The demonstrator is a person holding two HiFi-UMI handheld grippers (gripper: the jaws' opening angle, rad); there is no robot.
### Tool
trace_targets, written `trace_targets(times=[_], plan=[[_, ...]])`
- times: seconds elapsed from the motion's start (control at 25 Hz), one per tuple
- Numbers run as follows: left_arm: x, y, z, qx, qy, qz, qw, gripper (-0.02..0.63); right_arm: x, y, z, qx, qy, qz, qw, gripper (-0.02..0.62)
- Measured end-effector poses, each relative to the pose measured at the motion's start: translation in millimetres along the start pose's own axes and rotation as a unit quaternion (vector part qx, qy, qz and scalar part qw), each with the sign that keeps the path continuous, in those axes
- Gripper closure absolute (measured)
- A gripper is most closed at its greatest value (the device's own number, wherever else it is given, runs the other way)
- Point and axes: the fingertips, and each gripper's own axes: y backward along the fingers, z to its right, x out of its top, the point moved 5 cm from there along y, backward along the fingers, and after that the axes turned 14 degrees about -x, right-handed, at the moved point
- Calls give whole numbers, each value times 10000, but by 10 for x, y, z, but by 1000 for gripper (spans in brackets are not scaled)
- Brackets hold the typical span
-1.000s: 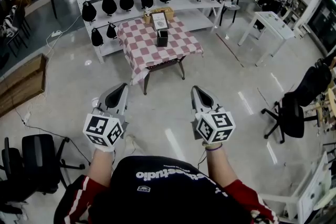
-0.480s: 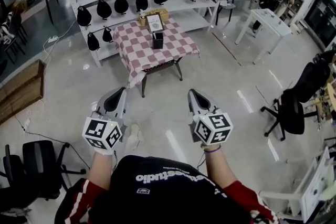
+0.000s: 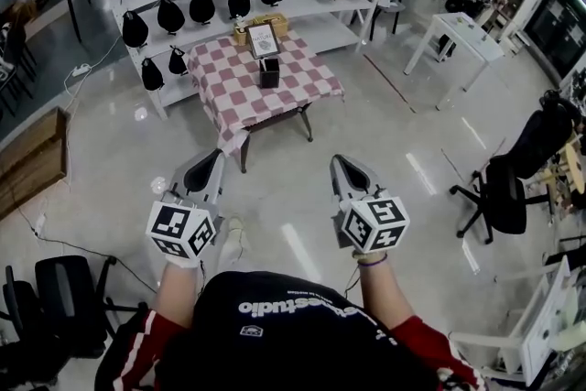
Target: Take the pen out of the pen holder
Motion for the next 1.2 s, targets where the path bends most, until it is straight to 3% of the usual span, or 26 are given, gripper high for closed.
trace_targets(times=[0.56,1.2], plan=[[-177,-457,-1029,126,16,-172,9998,601,-5,-1096,-126,-9,82,-279,9996,595],[-25,-1245,-2527,-164,163,-259,9994,601,343,-2671,-415,-174,51,-457,9988,595]])
